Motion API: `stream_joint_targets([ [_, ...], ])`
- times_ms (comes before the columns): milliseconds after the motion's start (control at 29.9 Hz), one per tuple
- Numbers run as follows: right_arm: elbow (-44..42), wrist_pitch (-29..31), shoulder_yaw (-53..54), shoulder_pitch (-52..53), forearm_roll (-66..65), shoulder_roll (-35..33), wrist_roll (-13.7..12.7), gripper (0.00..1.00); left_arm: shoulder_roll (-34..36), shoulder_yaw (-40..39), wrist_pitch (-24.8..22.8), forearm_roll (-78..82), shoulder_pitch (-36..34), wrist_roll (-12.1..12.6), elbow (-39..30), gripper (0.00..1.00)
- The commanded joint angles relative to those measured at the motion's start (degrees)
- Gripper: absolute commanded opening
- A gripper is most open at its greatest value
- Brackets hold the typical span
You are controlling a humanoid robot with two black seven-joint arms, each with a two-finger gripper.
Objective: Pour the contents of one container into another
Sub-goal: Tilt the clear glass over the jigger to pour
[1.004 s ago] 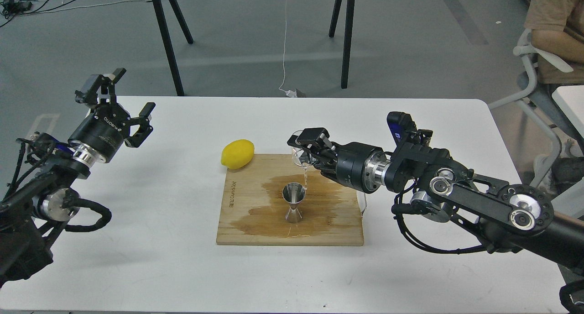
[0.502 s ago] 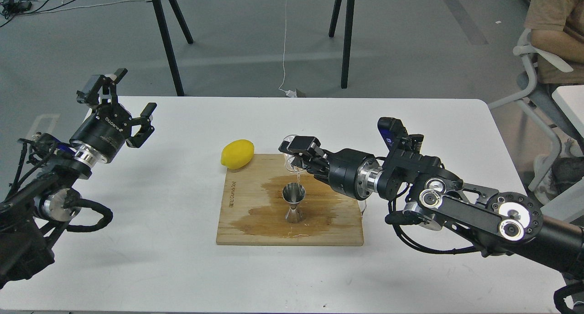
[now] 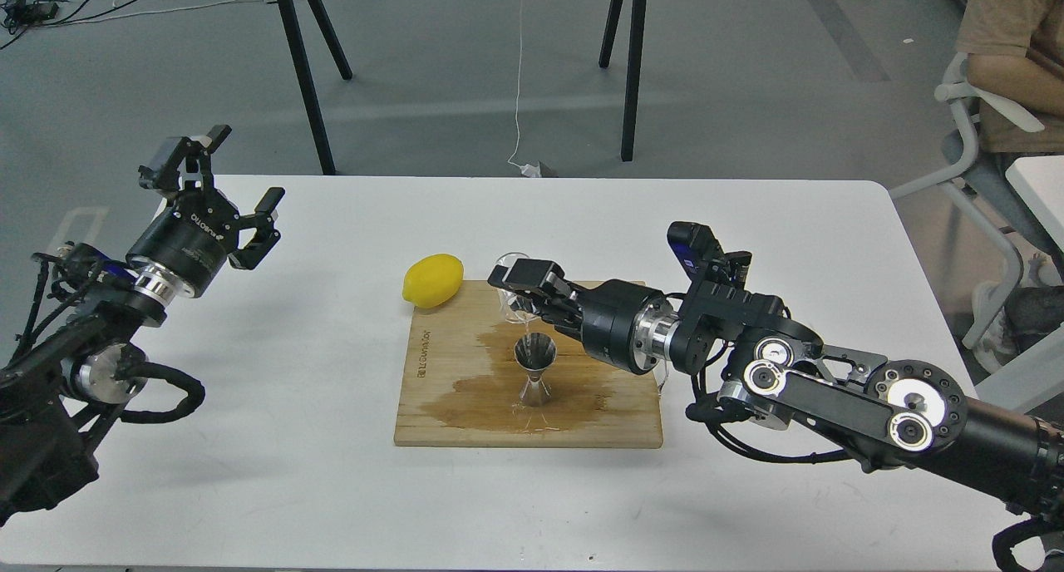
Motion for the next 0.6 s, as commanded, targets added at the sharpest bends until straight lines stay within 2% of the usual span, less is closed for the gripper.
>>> stream_joint_targets([
  [0, 0.0, 0.0, -0.1, 0.0, -0.9, -0.1, 0.2, 0.45, 0.0, 0.0, 0.0, 0.0, 0.0, 0.0, 0.0, 1.00],
  [134, 0.0, 0.0, -0.2, 0.0, -3.5, -0.5, 1.1, 0.45, 0.0, 0.0, 0.0, 0.0, 0.0, 0.0, 0.0, 1.00],
  [569, 0.3, 0.0, -1.4, -0.1, -6.2, -0.9, 1.8, 0.45, -0.3, 0.0, 0.0, 0.0, 0.0, 0.0, 0.1, 1.00],
])
